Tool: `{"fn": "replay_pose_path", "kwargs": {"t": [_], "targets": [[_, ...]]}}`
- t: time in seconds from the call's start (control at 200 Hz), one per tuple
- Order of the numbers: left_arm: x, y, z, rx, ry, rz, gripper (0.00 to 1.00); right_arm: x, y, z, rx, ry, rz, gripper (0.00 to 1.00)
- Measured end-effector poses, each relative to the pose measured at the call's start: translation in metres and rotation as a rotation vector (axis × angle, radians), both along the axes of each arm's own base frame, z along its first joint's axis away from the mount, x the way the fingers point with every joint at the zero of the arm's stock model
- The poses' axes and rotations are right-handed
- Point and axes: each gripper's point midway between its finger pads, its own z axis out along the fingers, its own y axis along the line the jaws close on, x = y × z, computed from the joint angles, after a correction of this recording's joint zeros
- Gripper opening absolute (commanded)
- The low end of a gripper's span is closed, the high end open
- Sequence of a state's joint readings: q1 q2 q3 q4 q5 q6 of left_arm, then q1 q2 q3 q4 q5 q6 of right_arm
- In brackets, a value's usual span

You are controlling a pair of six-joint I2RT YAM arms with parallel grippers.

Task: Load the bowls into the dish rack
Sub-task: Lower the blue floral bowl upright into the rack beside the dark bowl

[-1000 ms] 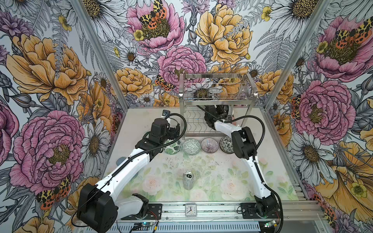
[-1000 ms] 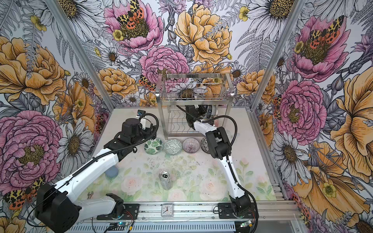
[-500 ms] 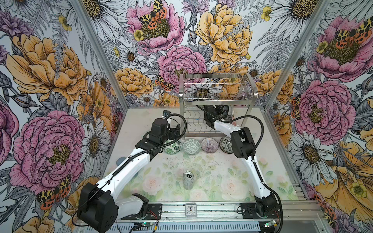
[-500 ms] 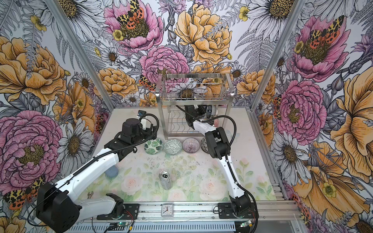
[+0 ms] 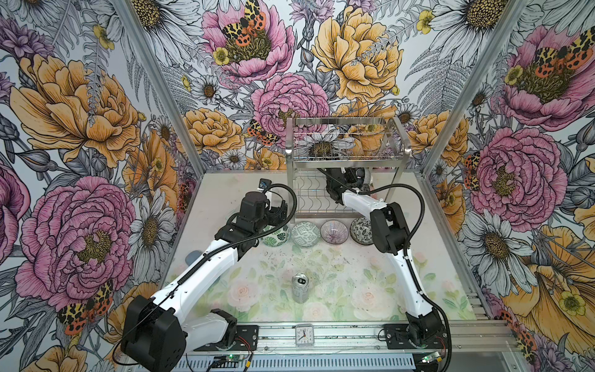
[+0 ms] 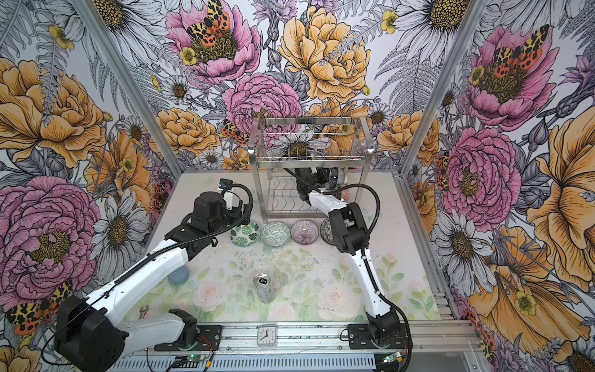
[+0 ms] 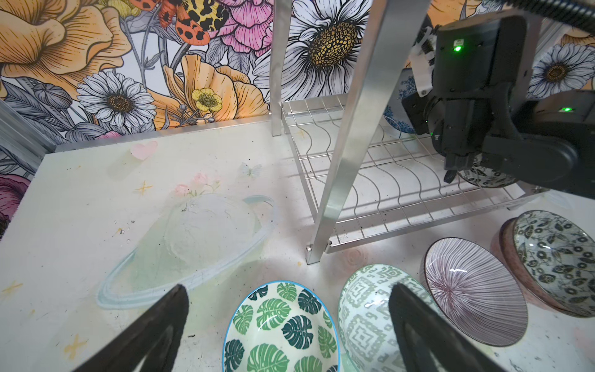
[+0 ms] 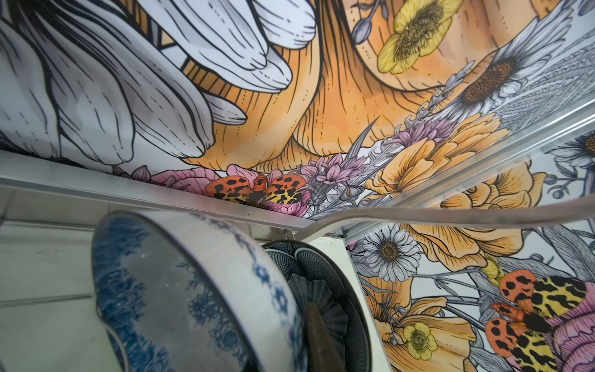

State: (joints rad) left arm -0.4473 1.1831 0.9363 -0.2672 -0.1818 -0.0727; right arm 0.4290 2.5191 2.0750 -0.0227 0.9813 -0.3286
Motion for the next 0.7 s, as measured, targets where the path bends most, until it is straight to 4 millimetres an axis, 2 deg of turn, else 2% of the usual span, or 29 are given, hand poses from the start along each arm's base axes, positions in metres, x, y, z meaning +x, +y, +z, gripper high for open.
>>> {"fn": "replay_pose_path", "kwargs": {"t": [0.15,0.53,0.626,0.701], "targets": [[-0.007,0.001,0.013,-0.036,-0.030,-0.003,0.98,-0.002,0.003,-0.002,0.021,0.005,0.005,0.20],[-0.011,0.001,0.004,-0.038,0.005,-0.004,0.99,-0.006,0.006,-0.010,0.067,0.038,0.024,0.29],[-0.011,0.001,0.004,-0.038,0.006,-0.005,0.99,-0.009,0.008,-0.010,0.088,0.046,0.045,0.34],[-0.012,-0.001,0.003,-0.038,0.010,-0.012,0.99,-0.012,0.011,-0.009,0.109,0.055,0.066,0.44]]}}
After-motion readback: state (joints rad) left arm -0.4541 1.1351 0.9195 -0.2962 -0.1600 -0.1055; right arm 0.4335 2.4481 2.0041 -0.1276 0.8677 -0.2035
